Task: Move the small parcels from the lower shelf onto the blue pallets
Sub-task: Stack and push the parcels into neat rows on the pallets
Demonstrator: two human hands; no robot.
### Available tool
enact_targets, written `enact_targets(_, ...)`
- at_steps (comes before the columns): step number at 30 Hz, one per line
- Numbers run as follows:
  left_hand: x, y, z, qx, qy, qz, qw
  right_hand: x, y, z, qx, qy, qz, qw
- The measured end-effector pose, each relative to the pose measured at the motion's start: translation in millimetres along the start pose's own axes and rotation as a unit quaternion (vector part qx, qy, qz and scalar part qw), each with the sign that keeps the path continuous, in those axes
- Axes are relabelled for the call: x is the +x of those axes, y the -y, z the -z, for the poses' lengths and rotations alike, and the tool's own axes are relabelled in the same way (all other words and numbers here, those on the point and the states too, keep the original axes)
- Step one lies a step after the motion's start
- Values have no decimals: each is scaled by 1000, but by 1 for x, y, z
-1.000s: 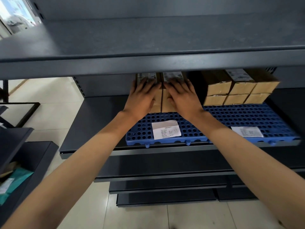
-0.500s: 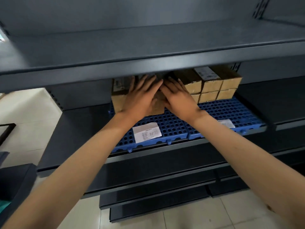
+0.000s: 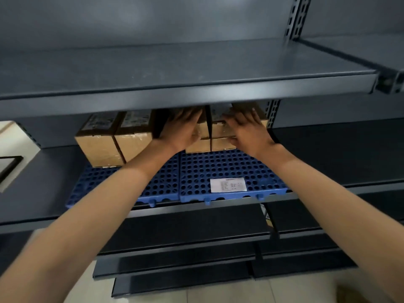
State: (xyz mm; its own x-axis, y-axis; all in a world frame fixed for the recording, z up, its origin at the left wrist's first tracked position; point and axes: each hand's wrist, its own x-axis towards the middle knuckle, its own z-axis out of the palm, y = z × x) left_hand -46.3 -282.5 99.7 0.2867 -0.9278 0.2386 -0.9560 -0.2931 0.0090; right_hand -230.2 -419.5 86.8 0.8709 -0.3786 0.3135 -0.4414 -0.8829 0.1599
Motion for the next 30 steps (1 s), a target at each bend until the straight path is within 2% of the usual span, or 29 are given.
enact_targets(3,2,-7,-7,11,16,14,1000,9,-9,-7,17,8,28,999)
enact_targets(6,4,-13,-11,5,-10,-9,1000,15,-12,-13,34,2,51,998)
enact_targets(11,5,-14,-19,-1,-28,-30,999,16,-17,-22,59,-35,56,996)
enact_targets(16,6,-19,-23,-6,-34,-28,999,16,-18,-22,62,-30,59,996)
enact_targets(25,5,-15,-20,76,-13,-20,997,19,-13,-20,51,-11,54,997)
enact_targets(30,12,-15,-19,130,-33,-42,990,16,-18,-15,49,-18,62,997)
